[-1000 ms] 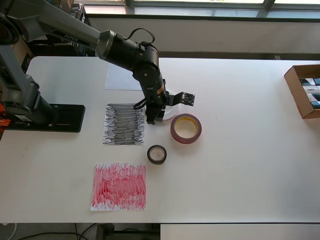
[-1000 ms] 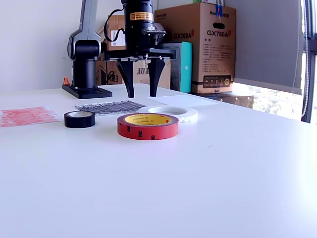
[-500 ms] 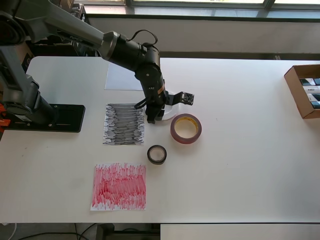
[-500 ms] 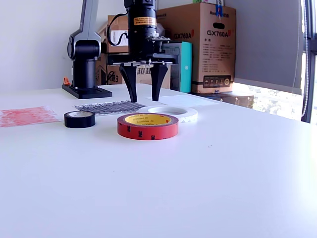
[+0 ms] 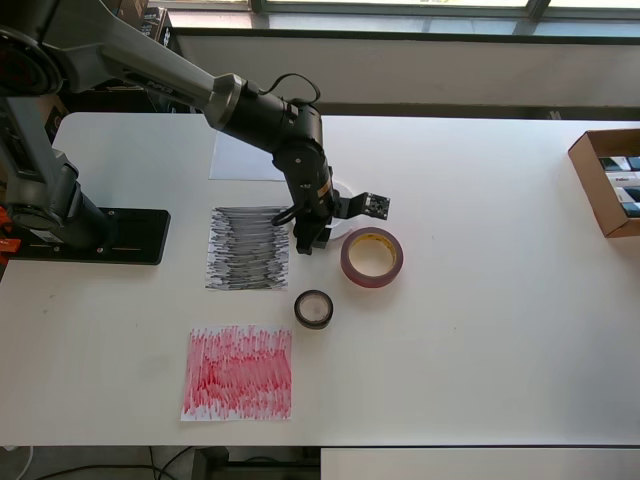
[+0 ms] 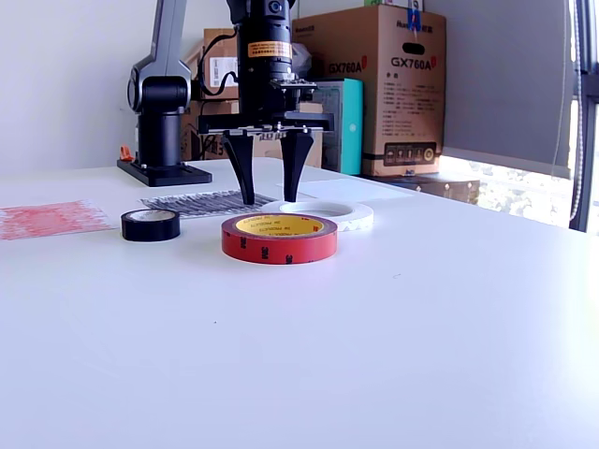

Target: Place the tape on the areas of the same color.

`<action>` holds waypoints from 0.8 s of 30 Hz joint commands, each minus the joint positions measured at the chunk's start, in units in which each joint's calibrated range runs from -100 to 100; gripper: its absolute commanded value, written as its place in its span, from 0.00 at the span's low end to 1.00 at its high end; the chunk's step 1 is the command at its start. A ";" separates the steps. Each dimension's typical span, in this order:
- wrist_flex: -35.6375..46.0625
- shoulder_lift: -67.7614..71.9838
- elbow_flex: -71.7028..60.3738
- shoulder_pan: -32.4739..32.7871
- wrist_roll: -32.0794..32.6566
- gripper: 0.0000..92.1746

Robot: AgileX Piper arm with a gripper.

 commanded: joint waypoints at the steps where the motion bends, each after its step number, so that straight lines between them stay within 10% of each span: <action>1: -0.38 0.98 -0.13 0.39 0.07 0.59; 24: -0.38 2.38 -0.04 1.02 -0.42 0.59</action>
